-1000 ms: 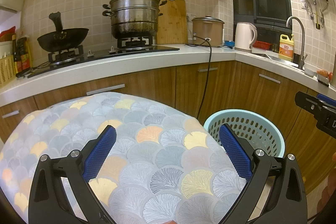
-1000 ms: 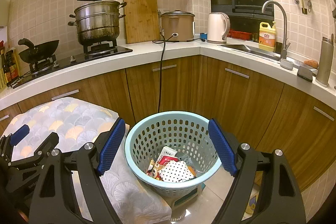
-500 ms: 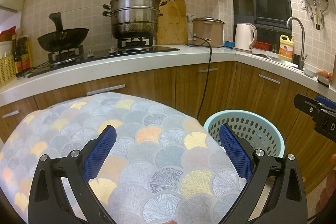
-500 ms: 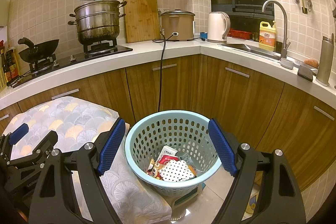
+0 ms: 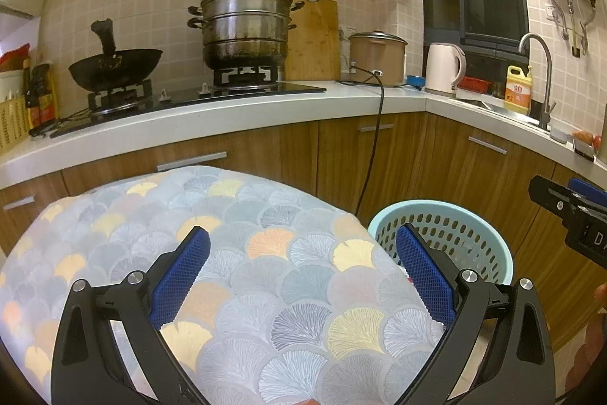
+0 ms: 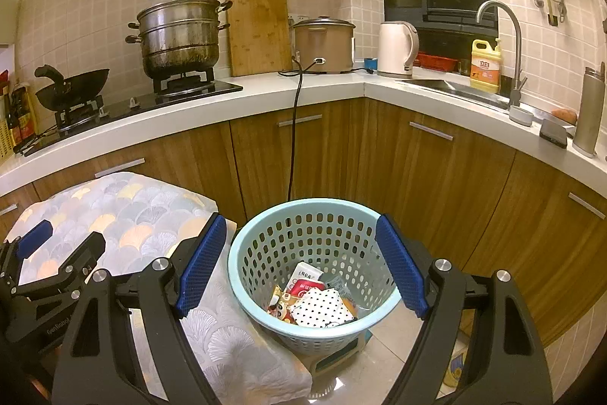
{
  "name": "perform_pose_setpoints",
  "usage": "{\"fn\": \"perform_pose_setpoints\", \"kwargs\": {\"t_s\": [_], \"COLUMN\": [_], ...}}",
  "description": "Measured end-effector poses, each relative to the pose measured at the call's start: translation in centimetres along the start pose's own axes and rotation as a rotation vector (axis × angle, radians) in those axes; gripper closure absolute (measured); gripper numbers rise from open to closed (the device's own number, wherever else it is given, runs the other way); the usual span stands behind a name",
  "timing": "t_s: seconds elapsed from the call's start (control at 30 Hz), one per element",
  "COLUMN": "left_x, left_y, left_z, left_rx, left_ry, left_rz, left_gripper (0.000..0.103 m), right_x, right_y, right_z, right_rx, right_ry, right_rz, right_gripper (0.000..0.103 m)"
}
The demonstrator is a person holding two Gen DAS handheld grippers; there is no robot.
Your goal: Collect trash
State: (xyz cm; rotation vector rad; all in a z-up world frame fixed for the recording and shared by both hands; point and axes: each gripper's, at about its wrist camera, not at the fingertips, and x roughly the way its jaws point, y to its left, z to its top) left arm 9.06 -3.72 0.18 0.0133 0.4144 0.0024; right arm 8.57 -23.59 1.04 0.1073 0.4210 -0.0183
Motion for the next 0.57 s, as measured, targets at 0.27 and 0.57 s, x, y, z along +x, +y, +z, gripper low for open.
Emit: {"fn": "perform_pose_setpoints", "kwargs": {"t_s": [0.27, 0.57], "left_x": [-0.43, -0.42], "left_y": [-0.34, -0.44], "left_z": [-0.12, -0.03], "left_rx": [-0.003, -0.044], "left_ry": [-0.006, 0.011], "left_rz": [-0.004, -0.007], "left_gripper": [0.008, 0.008], "right_x": [0.09, 0.16], "right_y": [-0.06, 0.06], "right_z": [0.03, -0.07], "right_rx": [-0.001, -0.002], "right_ry": [0.001, 0.002], "right_rz": [0.002, 0.003], "right_gripper": [0.026, 0.026]}}
